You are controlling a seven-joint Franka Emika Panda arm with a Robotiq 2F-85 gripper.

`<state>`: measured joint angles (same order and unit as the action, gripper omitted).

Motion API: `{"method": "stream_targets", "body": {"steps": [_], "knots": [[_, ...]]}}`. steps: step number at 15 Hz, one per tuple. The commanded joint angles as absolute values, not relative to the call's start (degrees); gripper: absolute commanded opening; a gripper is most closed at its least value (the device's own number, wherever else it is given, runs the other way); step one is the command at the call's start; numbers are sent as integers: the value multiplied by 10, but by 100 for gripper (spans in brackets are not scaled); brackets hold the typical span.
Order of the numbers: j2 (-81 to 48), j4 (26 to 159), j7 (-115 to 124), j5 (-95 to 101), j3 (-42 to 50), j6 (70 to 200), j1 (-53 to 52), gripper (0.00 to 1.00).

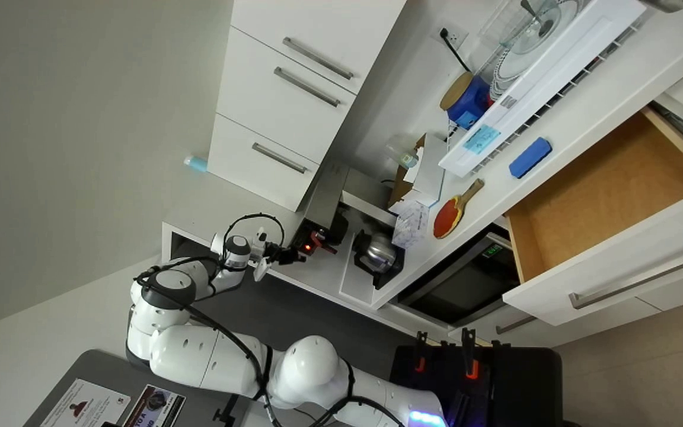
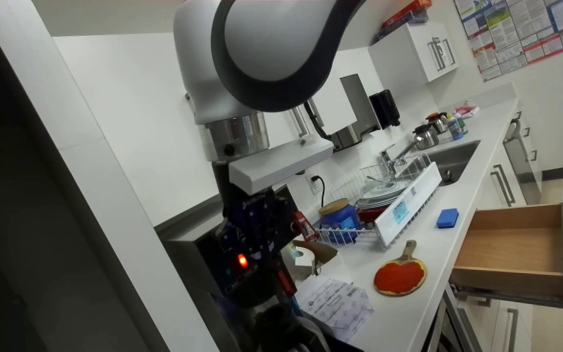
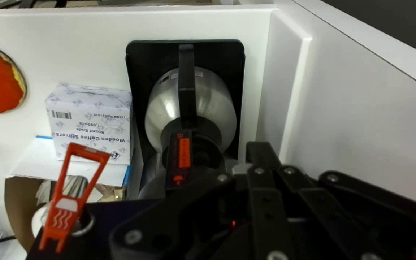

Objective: Turn off the coffeemaker

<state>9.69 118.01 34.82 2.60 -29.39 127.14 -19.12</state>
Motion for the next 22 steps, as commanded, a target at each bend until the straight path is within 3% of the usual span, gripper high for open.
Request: {"method": "stream_targets", "body": {"steps": [1,22], "knots": [[99,1180,412,76,-305,1282,-196,0],[46,1179,565,230,-292,1375,-201,0]]}}
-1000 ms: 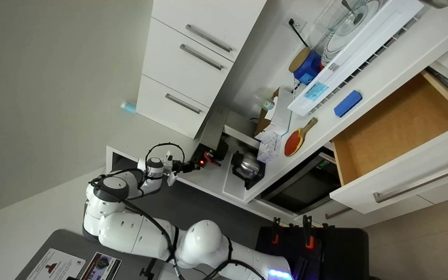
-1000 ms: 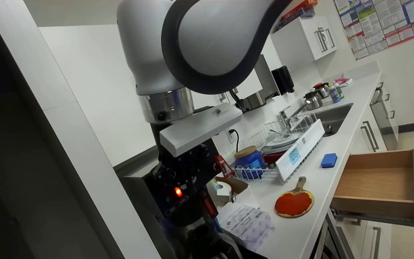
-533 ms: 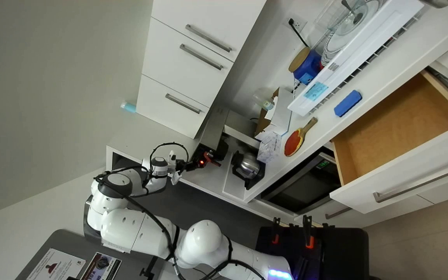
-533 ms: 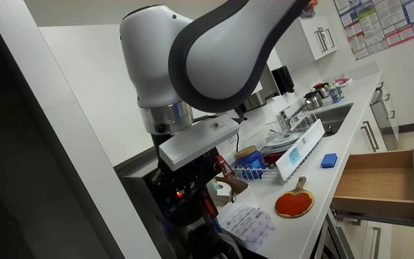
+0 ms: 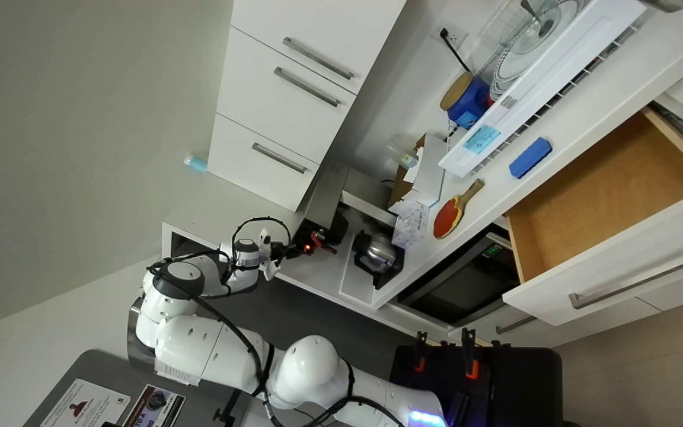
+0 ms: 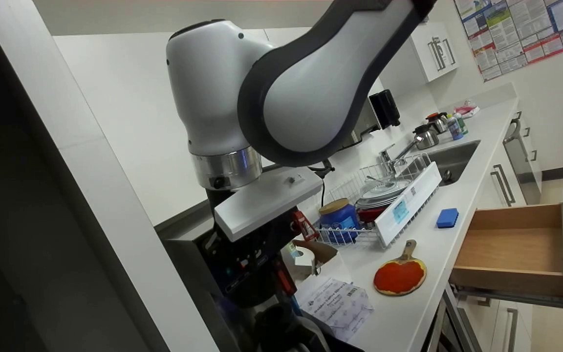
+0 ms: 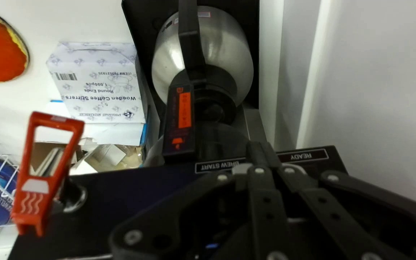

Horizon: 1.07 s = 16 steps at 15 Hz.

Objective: Turn off the coffeemaker

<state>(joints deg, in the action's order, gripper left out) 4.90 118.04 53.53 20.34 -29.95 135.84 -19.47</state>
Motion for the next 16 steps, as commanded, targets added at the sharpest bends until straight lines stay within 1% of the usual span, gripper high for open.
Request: {"method": "stream_targets", "body": {"steps": [1,9,16], "knots": [[47,1180,575,240,-293,1378,-200,0],[49,1180,652,324,-295,1371,-210,0],[57,1172,600,257,-290,1343,-221,0]]}}
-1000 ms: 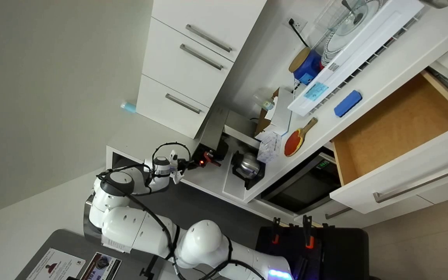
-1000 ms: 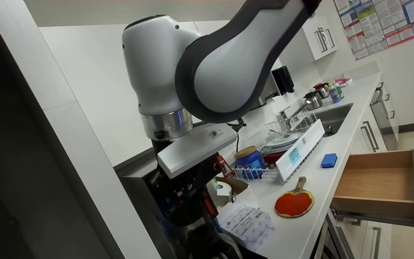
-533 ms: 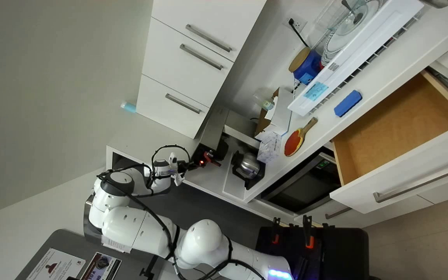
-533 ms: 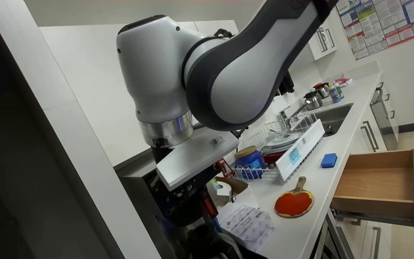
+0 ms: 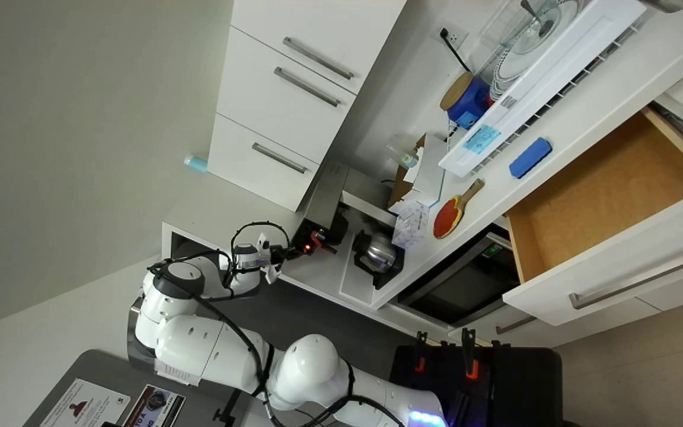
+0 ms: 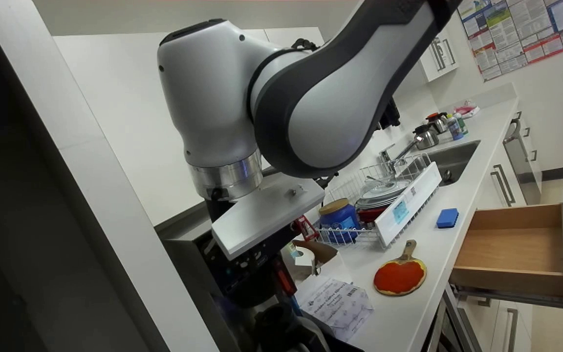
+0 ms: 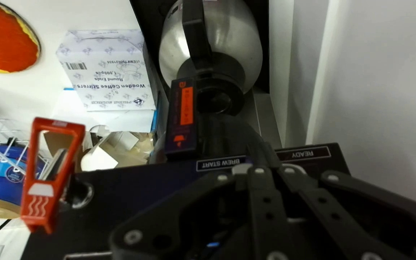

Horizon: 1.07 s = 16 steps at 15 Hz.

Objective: Turn off the coffeemaker

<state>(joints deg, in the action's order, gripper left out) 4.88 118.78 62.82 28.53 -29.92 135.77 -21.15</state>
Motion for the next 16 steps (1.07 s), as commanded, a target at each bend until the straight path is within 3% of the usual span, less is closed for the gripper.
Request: {"method": "stream_targets", "body": {"steps": [1,10,16], "knots": [[58,1171,588,244,-289,1341,-221,0],[64,1135,519,163,-286,1251,-220,0],[52,1130,492,150,-279,1262,-217,0]]}}
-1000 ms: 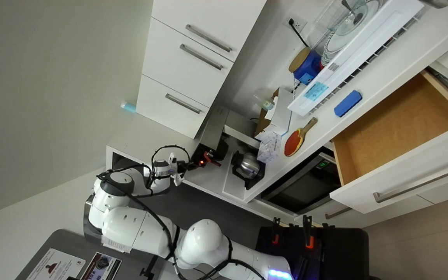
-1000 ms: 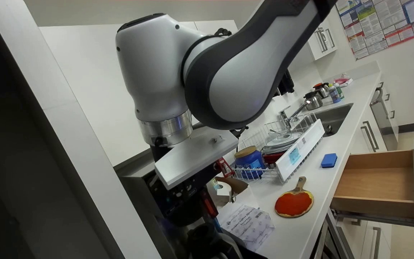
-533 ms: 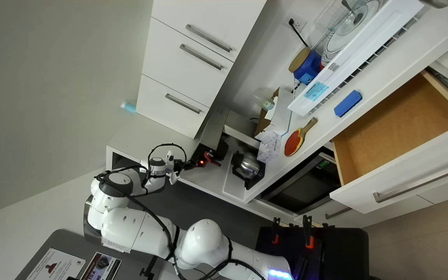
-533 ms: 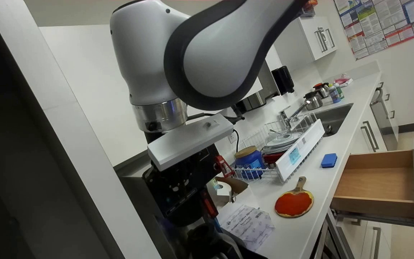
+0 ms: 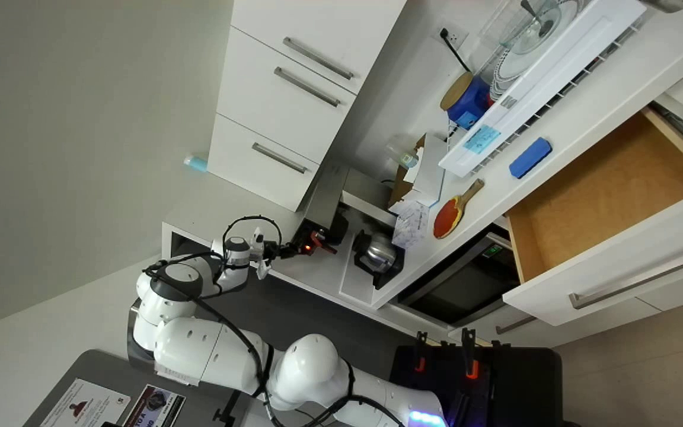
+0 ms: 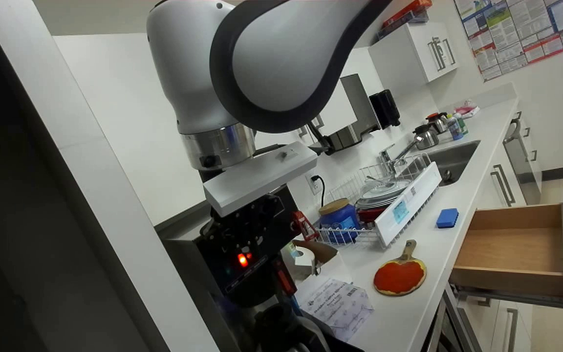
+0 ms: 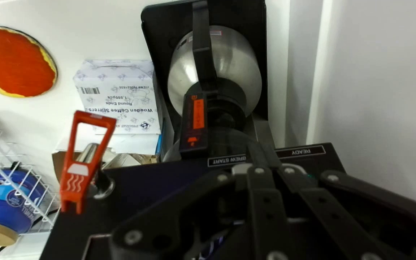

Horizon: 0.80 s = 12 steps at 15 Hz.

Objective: Turn off the coffeemaker

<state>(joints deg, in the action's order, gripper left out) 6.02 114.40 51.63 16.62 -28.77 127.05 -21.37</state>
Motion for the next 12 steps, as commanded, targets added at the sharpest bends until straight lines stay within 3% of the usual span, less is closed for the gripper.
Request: {"method": "stream_targets", "body": {"steps": [1,12], "knots": [[50,1131,487,149,-278,1266,-217,0],[33,1126,458,138,-269,1293,-219,0]]}}
